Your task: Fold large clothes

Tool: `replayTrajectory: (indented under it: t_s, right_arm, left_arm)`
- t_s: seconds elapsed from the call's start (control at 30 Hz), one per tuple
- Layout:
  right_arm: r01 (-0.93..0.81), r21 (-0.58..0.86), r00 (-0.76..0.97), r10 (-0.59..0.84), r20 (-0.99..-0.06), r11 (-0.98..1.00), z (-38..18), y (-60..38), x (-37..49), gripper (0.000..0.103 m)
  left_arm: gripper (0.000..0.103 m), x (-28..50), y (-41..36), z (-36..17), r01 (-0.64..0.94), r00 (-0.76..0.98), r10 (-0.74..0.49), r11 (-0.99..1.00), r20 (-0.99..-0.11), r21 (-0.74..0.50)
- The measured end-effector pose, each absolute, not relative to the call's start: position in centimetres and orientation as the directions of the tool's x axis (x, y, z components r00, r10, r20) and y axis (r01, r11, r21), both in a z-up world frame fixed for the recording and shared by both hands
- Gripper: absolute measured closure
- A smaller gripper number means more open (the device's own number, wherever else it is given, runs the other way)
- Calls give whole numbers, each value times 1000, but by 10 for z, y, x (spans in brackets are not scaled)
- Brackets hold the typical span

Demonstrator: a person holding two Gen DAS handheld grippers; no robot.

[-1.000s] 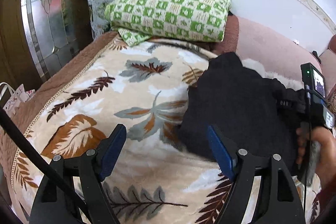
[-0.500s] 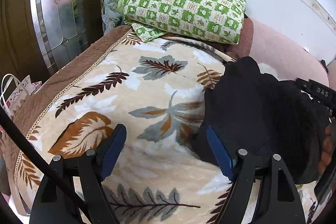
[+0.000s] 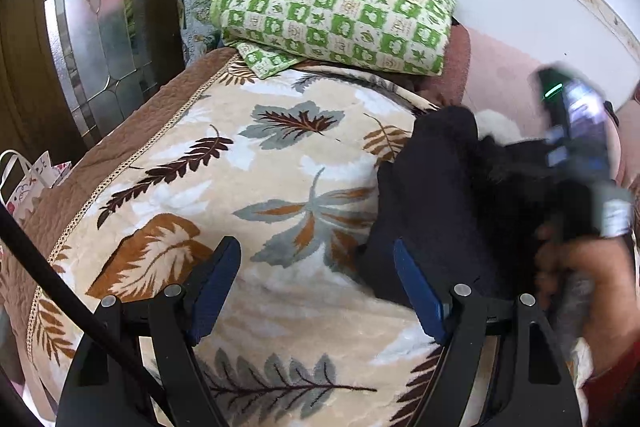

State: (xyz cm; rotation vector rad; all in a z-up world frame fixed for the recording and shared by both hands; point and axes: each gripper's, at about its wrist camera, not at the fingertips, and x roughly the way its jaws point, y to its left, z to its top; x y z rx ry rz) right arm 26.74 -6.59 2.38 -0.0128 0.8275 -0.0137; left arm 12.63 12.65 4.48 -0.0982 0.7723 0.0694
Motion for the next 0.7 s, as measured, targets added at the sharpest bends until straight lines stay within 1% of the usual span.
replayTrajectory:
  t_s: [0.07,0.17,0.3,0.37,0.43,0.47,0.5,0.57,0.63,0.7]
  right_arm:
    - [7,51,744,28,-668,999,51,-84,239,62]
    - [76,31,768,-39,-639,997,62,-124,216,62]
    - [220,31,710,-138,-691,975,38,-201,208,61]
    - [332,17,663,-220,-716,943,24,-245,202,61]
    - [428,44,647,-271,-713,903,16,-291,191,62]
    - [471,65,632,-285,-720,880,12,-312,187,66]
    - [513,84,613,-296,-732,854,10,-332,184,66]
    - [610,102,569,-345,-746,786,7,-366,173,65]
    - [656,116,544,-360,-758,745,9,-387,164,65]
    - [680,105,527,-384,-758,726,16,-396,152,61]
  left_arm:
    - [25,124,125,45,-87,721,14,994,-693,-70]
    - [25,122,119,45,-81,726,17,995,-687,-61]
    - [25,120,112,44,-65,729,16,997,-685,-46]
    - [25,121,110,42,-60,725,19,998,-688,-35]
    - [25,124,109,40,-62,718,21,998,-696,-34]
    - [25,126,109,39,-65,714,23,997,-699,-33]
    - [25,127,109,37,-66,710,25,997,-704,-32]
    - [25,129,109,36,-67,704,26,997,-710,-30]
    - [25,129,108,36,-66,702,28,998,-712,-25]
    - [25,128,106,36,-62,702,30,998,-712,-19]
